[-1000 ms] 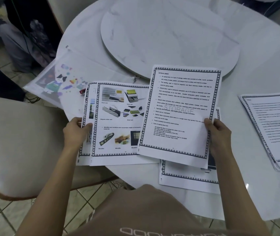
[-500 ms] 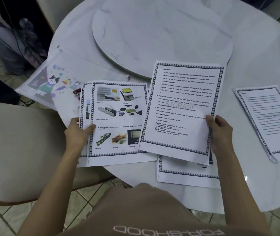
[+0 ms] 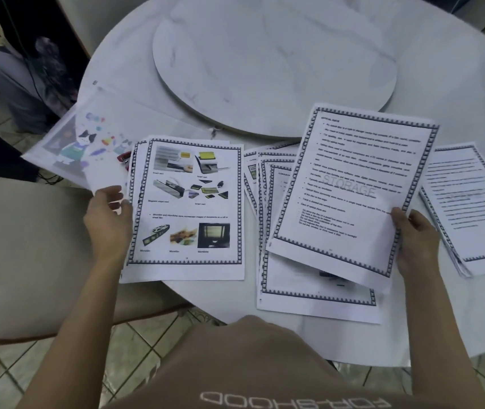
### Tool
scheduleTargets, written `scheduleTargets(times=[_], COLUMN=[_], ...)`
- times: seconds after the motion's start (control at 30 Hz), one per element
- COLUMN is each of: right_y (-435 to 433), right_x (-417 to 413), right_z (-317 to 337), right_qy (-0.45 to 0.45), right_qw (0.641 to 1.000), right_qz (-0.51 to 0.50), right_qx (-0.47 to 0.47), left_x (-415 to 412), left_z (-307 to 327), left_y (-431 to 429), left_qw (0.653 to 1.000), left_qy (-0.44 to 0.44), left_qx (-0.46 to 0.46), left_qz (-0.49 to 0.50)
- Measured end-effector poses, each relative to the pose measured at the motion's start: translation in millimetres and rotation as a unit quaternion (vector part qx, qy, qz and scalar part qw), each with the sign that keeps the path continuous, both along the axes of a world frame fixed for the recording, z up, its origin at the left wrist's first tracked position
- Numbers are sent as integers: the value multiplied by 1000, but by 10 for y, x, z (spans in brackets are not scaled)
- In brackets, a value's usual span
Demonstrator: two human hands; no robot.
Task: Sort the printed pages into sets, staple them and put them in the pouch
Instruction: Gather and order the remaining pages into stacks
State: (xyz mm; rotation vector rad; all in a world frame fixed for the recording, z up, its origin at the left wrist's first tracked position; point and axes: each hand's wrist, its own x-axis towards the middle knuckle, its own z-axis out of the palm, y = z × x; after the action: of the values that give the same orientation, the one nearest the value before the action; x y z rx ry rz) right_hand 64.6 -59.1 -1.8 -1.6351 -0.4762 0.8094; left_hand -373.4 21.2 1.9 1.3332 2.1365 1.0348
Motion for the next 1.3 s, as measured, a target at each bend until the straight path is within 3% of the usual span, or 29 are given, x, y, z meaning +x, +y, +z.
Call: scheduleTargets(times=[0.13,0.33,0.5,0.63,0.73,1.07,1.3], right_y=[-111,-261,-319,-369,-374,-289,-326], right_x=[189,380,364,240,124,137,209], right_z=[-66,-158,-240,-257,-227,-219,-158], right_qy=[2,21,-55,-184,-219,-164,-34], right_qw=[1000,998,987,961,952,960,968], right_qz=[-6,33,102,151,164,177,214], right_qx=[-27,-49,-114,-139,-141,-141,-125], left_x=[389,1205,1697,1950,2026,2124,2205], left_z=[79,132,56,34,14,35,15], left_y=[-32,-163,-321,-389,-404,-416,-494], left_qw=[996,961,938,939,944,940,932], left_qy=[-63,-171,-177,-153,-132,-201,-193], left_qx=[-16,-138,-213,-226,-231,-235,-240], left_qz=[-66,-168,-208,-209,-196,-143,-192])
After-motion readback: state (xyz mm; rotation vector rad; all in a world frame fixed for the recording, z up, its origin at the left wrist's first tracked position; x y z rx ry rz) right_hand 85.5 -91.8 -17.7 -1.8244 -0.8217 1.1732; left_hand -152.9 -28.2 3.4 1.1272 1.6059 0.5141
